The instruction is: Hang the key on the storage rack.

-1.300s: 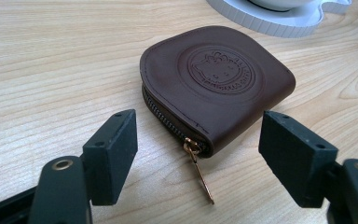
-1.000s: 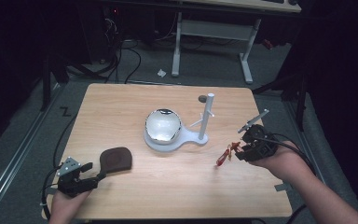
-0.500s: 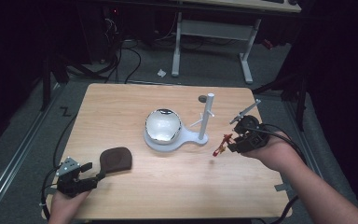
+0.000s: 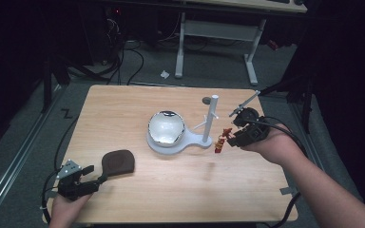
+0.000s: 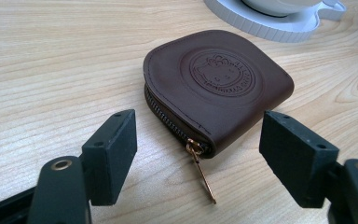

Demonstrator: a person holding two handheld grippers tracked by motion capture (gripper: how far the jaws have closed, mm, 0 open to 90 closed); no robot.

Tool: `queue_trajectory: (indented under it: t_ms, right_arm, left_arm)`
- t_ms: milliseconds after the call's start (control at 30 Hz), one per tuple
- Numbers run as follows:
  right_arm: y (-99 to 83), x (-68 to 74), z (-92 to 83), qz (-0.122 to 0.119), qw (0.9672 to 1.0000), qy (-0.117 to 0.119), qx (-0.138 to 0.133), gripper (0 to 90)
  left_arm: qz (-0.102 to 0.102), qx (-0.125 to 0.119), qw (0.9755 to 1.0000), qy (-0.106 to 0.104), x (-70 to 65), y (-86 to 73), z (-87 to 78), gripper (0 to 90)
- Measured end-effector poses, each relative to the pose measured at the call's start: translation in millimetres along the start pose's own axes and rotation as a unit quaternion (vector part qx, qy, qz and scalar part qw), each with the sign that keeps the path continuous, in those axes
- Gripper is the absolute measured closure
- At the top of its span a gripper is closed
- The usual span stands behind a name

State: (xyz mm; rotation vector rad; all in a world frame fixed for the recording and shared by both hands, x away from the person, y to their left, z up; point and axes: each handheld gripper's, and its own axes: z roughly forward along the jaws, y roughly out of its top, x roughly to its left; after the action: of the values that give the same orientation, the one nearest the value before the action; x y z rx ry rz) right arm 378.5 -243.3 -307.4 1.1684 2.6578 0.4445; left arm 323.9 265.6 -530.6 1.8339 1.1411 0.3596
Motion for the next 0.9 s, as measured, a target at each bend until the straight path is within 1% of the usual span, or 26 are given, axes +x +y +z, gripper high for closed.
queue_trajectory:
  t_ms: [33, 200, 233, 267, 367, 567, 600, 700, 767, 867, 900]
  right_arm:
    - [1.4, 0.0, -1.2, 0.003, 1.0, -0.001, 0.001, 66.4]
    - [6.6, -1.9, -5.8, 0.001, 1.0, -0.002, -0.004, 66.4]
    - [10.1, -2.6, -9.4, -0.001, 1.0, -0.004, -0.006, 66.5]
    - [11.3, -2.1, -10.7, 0.004, 1.0, -0.004, -0.007, 66.4]
    - [16.3, -2.1, -15.0, -0.003, 0.9999, -0.01, -0.01, 66.4]
    - [23.1, -1.6, -17.9, -0.005, 0.9998, -0.014, -0.013, 66.5]
    - [24.3, -1.1, -18.1, -0.002, 0.9998, -0.015, -0.013, 66.5]
    - [29.5, -1.3, -18.9, -0.009, 0.9997, -0.016, -0.015, 66.4]
    - [30.6, -0.8, -19.7, -0.007, 0.9997, -0.016, -0.015, 66.4]
    - [35.9, -2.1, -23.6, -0.011, 0.9996, -0.02, -0.019, 66.5]
    - [36.6, -2.0, -24.4, -0.006, 0.9996, -0.022, -0.02, 66.4]
  left_arm:
    - [0.0, 0.0, 1.0, 0.0, 0.2, 0.0, 0.0, 27.9]
    - [0.001, 0.0, 1.0, -0.001, 0.0, 0.1, 0.1, 27.9]
    - [0.001, 0.001, 1.0, -0.001, -0.2, 0.2, 0.1, 28.0]
    - [0.001, 0.001, 1.0, -0.001, -0.2, 0.2, 0.2, 27.9]
    - [0.001, 0.0, 1.0, -0.001, -0.2, 0.2, 0.0, 27.9]
    - [0.004, 0.001, 1.0, -0.003, -1.7, 0.2, 0.0, 27.9]
    - [0.005, 0.001, 1.0, -0.003, -2.1, 0.2, 0.1, 27.9]
    - [0.006, 0.001, 1.0, -0.004, -2.6, 0.3, 0.2, 28.0]
    - [0.006, 0.002, 1.0, -0.004, -2.5, 0.3, 0.6, 28.0]
    - [0.007, 0.004, 1.0, -0.005, -3.1, 0.2, 1.6, 28.0]
    - [0.007, 0.004, 1.0, -0.005, -3.1, 0.3, 1.7, 28.0]
